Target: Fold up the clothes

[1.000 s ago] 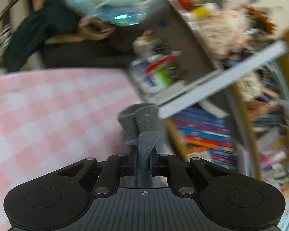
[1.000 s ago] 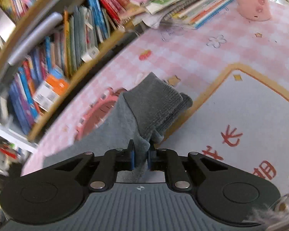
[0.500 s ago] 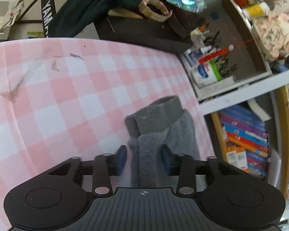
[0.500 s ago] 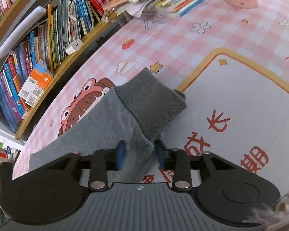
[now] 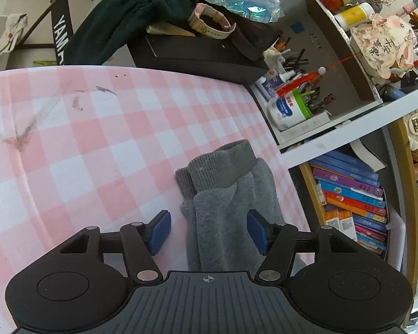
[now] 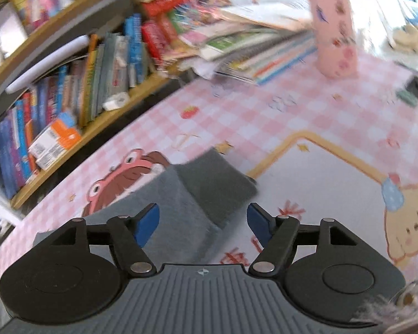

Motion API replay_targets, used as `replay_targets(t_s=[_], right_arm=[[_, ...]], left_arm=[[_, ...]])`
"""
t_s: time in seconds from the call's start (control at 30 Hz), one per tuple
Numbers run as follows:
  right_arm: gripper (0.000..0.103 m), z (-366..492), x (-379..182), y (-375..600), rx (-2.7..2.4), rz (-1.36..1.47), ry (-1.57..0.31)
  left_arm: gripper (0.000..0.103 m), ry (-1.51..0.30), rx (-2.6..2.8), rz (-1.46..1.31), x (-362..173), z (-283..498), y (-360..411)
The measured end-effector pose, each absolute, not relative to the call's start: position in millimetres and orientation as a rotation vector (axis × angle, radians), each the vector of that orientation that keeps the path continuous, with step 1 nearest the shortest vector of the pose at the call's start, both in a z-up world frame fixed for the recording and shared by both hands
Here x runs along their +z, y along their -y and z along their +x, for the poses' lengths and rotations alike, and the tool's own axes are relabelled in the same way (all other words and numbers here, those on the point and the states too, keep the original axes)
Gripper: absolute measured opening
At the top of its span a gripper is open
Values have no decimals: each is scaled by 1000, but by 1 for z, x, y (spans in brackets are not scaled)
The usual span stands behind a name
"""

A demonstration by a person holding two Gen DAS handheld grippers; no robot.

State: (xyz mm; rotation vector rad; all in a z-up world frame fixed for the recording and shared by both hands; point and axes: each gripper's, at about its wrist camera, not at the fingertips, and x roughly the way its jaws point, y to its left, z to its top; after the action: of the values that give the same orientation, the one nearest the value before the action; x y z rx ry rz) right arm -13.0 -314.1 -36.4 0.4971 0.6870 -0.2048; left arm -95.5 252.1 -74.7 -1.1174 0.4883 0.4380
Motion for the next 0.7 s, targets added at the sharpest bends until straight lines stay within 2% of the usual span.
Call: replay_targets(t_s=[0.3, 0.7], right_arm=[[79, -4, -26, 260, 26, 262, -692], [84, 16, -44, 165, 422, -75, -830]], left_arm=[[77, -489, 397, -1069, -73, -91, -249], [85, -472, 368, -1064, -73, -91, -248]])
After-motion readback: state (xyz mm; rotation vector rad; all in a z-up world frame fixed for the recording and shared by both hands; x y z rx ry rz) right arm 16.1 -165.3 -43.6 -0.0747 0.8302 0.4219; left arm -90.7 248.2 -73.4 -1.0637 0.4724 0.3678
